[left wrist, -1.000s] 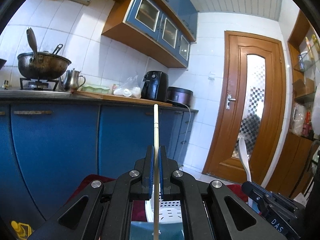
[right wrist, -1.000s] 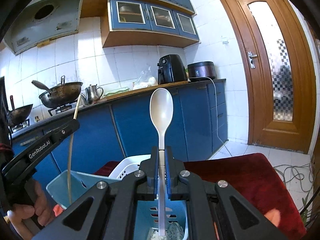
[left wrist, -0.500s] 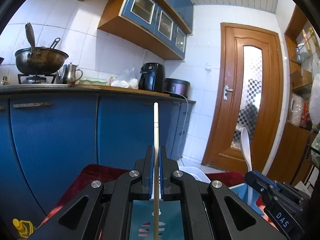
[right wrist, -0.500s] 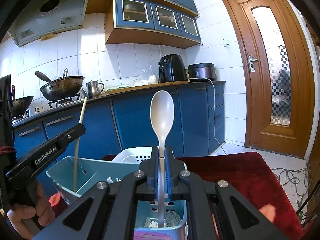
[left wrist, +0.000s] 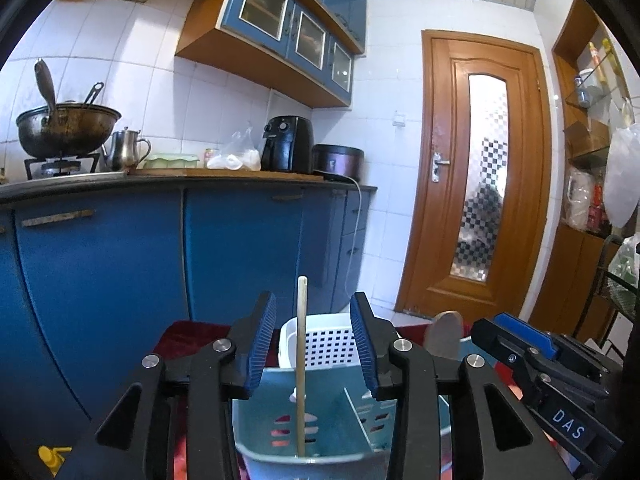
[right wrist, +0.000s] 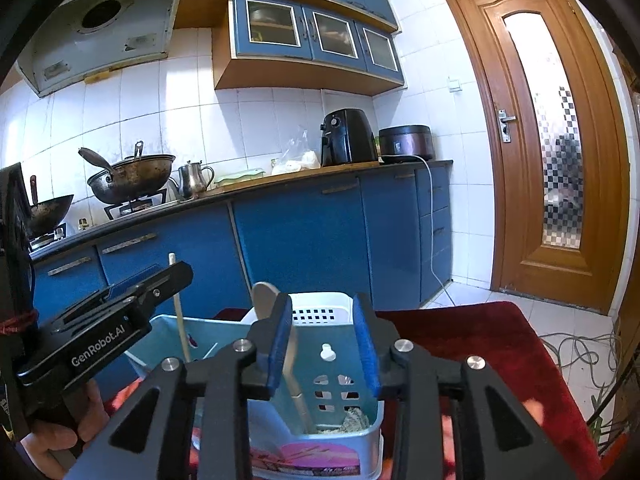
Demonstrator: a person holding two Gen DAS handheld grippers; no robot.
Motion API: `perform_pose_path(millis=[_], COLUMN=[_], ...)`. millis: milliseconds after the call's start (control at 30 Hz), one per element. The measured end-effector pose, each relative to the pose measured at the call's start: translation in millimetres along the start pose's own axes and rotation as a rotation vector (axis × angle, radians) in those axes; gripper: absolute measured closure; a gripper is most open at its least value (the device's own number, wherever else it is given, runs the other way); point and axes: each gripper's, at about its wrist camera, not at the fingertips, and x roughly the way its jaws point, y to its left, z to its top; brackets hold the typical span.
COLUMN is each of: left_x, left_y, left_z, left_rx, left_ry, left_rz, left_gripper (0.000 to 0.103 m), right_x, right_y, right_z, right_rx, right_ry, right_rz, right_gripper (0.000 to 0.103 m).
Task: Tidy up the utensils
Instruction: 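Lower both utensils into the holder and open both tools, then withdraw both tools from the holder back toward the utensil pile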
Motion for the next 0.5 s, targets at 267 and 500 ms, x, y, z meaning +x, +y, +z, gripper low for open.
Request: perform_pose_path(millis=[267,500], left_x=[-24,-50], left_y=[7,13], left_z=[8,10], left_rx=[-0.020,-0.044], left_ry=[0.057,0.124], left_rz=[-0.012,-0.024], left_gripper=[0.063,0.063], right_x=[-21,-52], right_y=[4,5], right_z=[5,6], right_rx=[0.046,0.087], right_ry=[0.050,0.110], right_rz=[0.007,0.017], right_gripper=[0.068,0.067])
